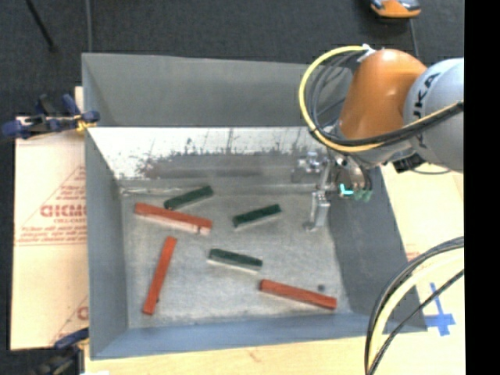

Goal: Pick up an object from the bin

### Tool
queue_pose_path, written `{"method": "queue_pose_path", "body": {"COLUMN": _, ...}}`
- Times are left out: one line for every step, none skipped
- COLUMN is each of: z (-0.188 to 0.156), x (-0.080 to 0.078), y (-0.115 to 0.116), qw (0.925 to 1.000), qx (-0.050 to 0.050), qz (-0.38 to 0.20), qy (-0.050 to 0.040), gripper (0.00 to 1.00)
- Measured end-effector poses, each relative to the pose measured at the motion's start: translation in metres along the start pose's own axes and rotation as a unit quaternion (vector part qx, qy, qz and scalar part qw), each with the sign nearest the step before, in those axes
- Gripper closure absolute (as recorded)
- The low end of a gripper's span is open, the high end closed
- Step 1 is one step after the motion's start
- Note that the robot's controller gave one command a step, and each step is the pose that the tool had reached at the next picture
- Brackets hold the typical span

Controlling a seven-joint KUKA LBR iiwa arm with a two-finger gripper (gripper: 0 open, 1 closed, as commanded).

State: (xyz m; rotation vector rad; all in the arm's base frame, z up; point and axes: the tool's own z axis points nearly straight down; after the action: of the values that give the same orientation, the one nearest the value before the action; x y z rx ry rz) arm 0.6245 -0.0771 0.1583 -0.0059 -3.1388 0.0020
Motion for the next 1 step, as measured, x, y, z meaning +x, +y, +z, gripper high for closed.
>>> {"method": "queue_pose_path", "body": {"z": 0.0901, "x": -0.0268, "y": 0.0567, "qw": 0.9944, "qx": -0.001, "qz": -0.105, "qy": -0.0012, "gripper": 0.0}}
